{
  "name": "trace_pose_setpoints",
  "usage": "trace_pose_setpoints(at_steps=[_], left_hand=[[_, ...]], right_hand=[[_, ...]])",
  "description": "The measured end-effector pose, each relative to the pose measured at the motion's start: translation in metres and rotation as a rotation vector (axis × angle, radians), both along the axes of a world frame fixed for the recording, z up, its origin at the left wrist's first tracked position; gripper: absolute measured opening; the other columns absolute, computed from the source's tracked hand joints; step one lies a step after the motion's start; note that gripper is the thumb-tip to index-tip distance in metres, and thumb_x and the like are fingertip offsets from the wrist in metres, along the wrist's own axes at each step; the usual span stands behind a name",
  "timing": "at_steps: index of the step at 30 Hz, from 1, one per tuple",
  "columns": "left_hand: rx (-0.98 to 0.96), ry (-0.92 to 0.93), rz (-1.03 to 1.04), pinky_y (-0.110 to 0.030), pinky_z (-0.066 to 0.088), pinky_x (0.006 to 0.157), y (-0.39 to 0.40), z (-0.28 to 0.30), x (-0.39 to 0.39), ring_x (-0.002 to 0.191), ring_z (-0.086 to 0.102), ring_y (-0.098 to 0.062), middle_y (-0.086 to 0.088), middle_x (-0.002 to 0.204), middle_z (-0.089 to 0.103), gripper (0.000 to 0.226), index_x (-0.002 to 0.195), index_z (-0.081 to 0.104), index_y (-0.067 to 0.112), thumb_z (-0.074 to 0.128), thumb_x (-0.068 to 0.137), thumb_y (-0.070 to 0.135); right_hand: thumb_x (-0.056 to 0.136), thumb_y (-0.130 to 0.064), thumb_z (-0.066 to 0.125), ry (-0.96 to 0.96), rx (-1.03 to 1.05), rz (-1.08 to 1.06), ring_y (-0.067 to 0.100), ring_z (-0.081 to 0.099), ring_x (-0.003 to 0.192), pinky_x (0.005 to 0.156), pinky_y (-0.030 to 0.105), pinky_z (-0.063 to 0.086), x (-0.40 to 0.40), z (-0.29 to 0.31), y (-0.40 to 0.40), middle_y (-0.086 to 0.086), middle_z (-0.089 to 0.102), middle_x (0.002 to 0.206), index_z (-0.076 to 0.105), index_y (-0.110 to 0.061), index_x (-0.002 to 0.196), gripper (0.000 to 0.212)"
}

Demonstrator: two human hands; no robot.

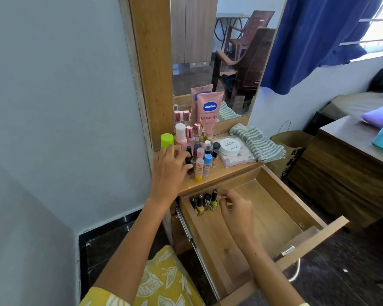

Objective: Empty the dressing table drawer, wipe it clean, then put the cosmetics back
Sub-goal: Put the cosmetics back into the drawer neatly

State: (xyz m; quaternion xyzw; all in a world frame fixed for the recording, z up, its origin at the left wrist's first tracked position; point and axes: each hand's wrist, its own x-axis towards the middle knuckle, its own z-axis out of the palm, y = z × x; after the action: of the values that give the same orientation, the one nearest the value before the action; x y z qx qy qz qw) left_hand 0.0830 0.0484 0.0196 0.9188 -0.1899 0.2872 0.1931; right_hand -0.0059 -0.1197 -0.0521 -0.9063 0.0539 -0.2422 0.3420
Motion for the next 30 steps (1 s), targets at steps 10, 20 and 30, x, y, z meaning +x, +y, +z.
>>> trace_pose_setpoints(at_steps=[10,20,30], left_hand=[[-0.247,-0.027,-0.065,-0.009,0.040,0.068,0.010,-0.003,-0.060,0.078,0.063,-0.008,0.003,0.087,0.069,0.014,0.093,0.069,0.014,0.073,0.080,0.012],[-0.372,0.134,-0.144,-0.012,0.047,0.073,-0.005,-0.013,-0.092,0.090,0.059,0.004,0.007,0.102,0.070,0.034,0.114,0.067,0.017,0.071,0.082,0.024],[-0.331,0.080,0.021,-0.017,0.042,0.077,0.013,-0.018,-0.067,0.096,0.063,-0.013,-0.001,0.105,0.069,0.021,0.103,0.071,0.013,0.069,0.083,0.007]], right_hand=[[0.082,-0.035,0.070,-0.148,0.095,0.198,-0.003,0.061,0.080,0.066,0.017,0.054,-0.012,0.028,0.015,-0.017,0.064,0.094,0.068,-0.021,0.104,0.026],[0.081,-0.025,0.073,0.229,-0.047,0.156,-0.003,0.057,0.073,0.058,0.005,0.038,-0.007,0.024,0.011,-0.009,0.068,0.089,0.070,-0.021,0.096,0.016],[0.087,-0.007,0.062,0.568,-0.134,0.188,0.006,0.060,0.077,0.065,0.016,0.047,0.012,-0.013,0.027,0.000,0.065,0.088,0.070,-0.009,0.098,0.014]])
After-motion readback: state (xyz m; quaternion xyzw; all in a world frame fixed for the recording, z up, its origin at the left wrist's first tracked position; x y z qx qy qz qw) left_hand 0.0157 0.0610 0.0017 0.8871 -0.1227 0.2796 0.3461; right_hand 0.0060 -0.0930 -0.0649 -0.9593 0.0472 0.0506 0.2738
